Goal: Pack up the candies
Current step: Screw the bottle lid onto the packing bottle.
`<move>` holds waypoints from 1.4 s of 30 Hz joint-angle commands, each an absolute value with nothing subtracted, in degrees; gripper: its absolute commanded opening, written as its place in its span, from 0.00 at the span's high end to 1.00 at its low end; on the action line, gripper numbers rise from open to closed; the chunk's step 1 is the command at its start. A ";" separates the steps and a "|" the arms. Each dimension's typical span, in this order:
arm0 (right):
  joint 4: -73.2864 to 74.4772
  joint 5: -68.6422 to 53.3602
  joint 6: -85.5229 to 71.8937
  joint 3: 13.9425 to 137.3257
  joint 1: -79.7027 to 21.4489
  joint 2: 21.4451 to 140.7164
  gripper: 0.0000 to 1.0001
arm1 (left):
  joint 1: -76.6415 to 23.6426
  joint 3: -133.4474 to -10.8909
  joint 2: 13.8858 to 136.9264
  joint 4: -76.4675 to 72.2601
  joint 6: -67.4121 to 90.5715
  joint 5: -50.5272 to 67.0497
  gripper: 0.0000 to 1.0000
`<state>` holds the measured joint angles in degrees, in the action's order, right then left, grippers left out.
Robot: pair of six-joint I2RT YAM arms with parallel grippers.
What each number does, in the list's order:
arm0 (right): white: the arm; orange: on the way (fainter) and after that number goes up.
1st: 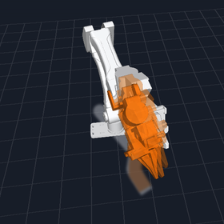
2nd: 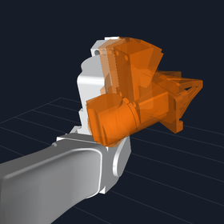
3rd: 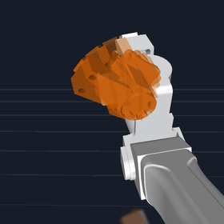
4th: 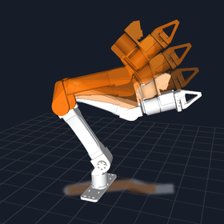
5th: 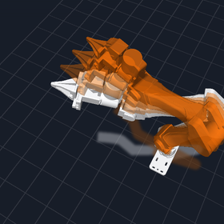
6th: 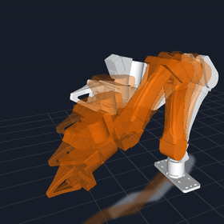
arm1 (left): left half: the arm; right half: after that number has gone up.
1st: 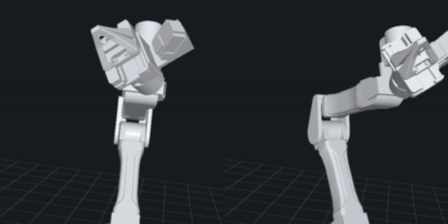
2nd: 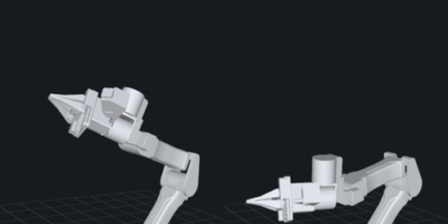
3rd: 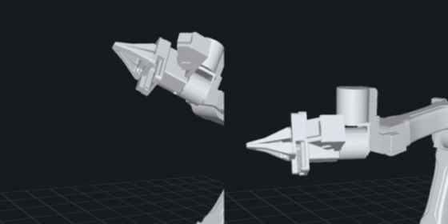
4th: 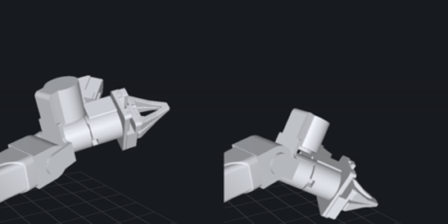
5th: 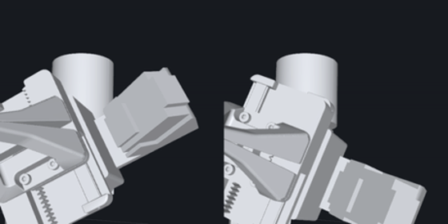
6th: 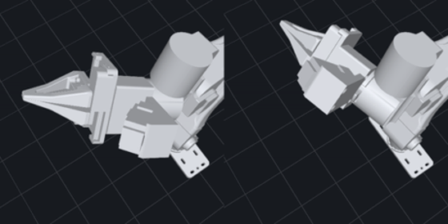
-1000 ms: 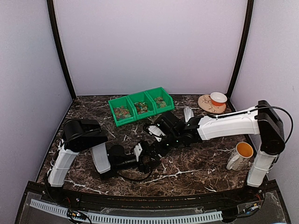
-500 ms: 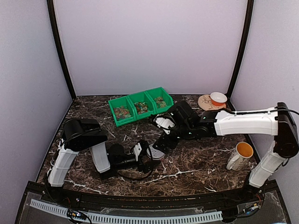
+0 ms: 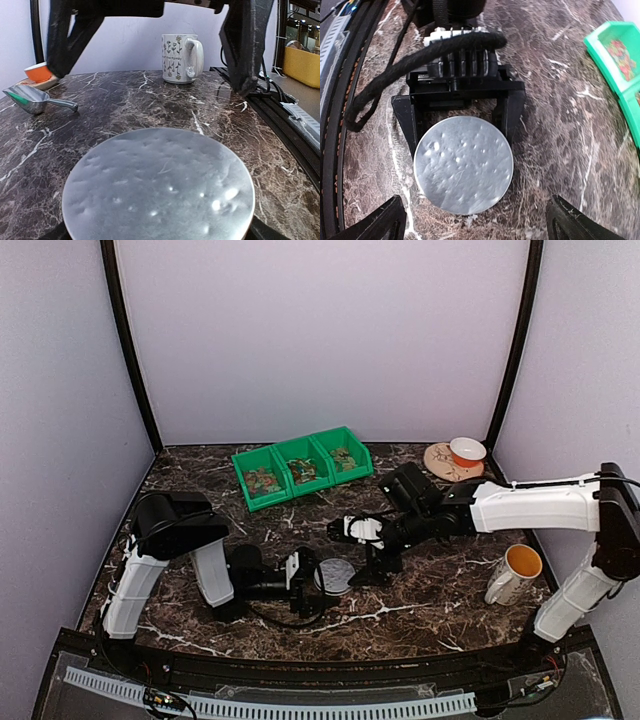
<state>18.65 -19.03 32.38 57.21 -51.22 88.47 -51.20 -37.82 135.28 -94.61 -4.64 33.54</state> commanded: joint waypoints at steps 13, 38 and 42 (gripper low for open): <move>26.78 -33.45 45.83 68.39 -50.69 99.05 0.03 | -51.81 -31.38 147.85 -99.32 -13.19 41.13 0.17; 23.12 -32.10 41.29 67.12 -51.86 103.77 0.02 | -51.77 -32.01 148.02 -98.53 -12.72 40.52 0.18; 23.14 -32.17 40.74 67.41 -51.86 103.98 0.05 | -51.77 -32.10 148.05 -98.53 -12.65 40.36 0.18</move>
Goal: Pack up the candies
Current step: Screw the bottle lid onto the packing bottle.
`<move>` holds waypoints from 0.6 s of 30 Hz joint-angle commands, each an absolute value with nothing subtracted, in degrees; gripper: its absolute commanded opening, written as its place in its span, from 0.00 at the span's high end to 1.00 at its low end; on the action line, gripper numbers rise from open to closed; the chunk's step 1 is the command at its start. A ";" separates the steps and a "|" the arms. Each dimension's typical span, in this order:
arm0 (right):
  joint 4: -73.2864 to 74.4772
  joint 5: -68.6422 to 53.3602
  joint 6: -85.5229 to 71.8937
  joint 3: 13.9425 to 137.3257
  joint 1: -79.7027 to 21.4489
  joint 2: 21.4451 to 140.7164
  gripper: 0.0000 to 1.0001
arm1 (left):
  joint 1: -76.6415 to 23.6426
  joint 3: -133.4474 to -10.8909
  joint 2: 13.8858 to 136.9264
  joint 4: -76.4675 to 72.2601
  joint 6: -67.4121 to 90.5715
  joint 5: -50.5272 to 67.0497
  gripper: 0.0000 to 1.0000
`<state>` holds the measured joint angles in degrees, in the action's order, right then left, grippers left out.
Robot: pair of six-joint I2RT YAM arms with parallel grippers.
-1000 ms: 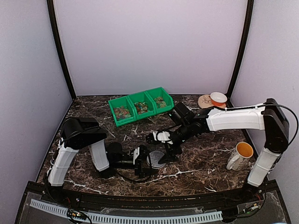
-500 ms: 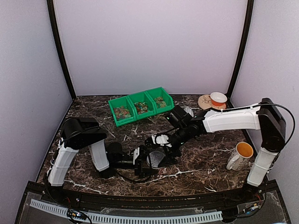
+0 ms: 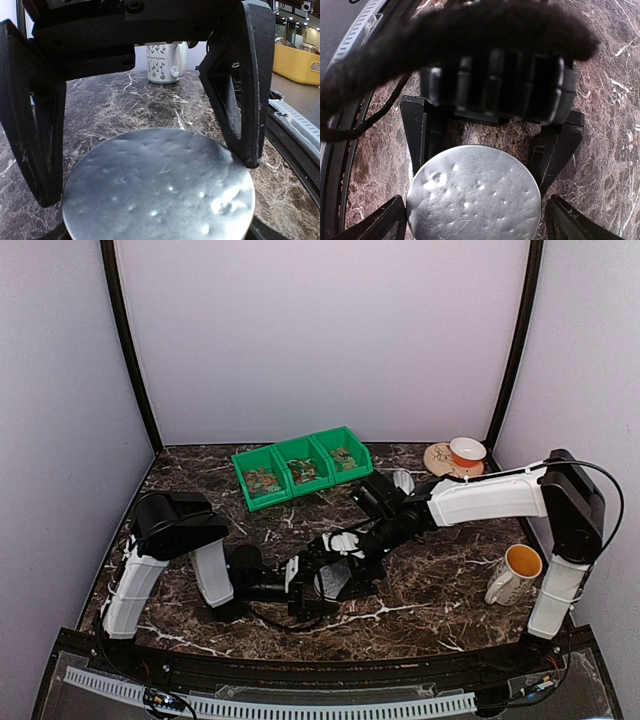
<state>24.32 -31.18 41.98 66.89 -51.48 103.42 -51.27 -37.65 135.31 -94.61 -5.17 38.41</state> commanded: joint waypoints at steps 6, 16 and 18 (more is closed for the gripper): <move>22.11 -32.37 39.59 66.94 -51.86 103.20 0.09 | -51.77 -32.19 148.02 -98.26 -12.55 40.13 0.18; 18.55 -30.78 35.93 63.71 -52.15 101.50 0.13 | -51.77 -32.21 148.36 -99.09 -11.05 34.40 0.19; 16.63 -29.17 34.33 62.21 -52.48 100.83 0.13 | -51.77 -32.18 148.37 -99.43 -10.55 31.90 0.19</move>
<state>21.74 -31.51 38.33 65.06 -51.66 102.69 -51.27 -37.65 135.31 -94.61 -5.13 37.45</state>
